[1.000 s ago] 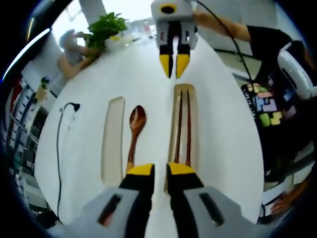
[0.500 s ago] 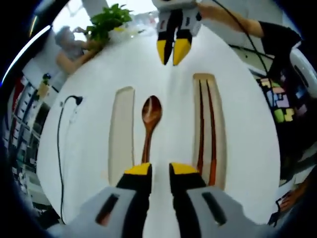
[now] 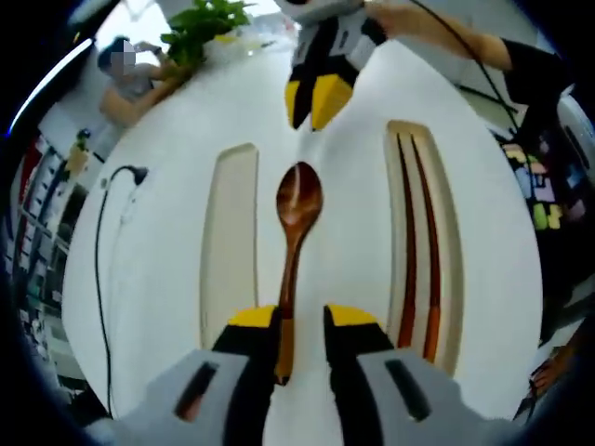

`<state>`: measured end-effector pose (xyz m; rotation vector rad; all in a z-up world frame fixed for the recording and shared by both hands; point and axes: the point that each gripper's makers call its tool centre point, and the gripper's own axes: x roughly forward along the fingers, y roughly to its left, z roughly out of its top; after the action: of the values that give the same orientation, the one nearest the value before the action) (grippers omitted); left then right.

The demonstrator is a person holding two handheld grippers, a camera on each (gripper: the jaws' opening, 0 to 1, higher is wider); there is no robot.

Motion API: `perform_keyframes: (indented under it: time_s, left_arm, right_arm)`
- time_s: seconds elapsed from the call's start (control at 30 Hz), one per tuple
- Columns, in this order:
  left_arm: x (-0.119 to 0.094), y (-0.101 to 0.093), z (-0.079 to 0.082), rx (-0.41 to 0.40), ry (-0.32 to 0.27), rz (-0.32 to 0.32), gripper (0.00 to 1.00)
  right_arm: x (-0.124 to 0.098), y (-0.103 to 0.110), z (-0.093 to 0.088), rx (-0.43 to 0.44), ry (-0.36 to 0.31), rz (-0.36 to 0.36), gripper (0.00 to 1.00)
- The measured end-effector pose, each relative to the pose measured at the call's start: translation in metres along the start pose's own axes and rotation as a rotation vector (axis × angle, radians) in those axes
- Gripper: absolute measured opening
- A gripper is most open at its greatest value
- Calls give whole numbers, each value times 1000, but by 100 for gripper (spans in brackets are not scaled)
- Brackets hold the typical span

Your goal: Arrange the utensils inside the cutlery case until each visible utensil rests in its matching compartment.

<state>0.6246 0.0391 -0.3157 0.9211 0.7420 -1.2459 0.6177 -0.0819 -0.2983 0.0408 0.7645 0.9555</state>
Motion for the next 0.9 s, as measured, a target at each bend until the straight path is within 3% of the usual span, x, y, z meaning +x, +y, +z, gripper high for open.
perform_keyframes:
  time_s: [0.37, 0.63, 0.77, 0.9]
  left_arm:
    - [6, 5, -12, -46, 22, -15, 19]
    - [4, 7, -10, -64, 12, -33, 16]
    - [5, 0, -7, -57, 3, -53, 10]
    - [6, -1, -7, -55, 8, -45, 10]
  right_arm:
    - [18, -3, -5, 214, -9, 26, 15]
    - [28, 0, -10, 286, 15, 34, 15]
    - [31, 4, -8, 320, 10, 52, 12]
    - [33, 1, -9, 328, 15, 19, 6]
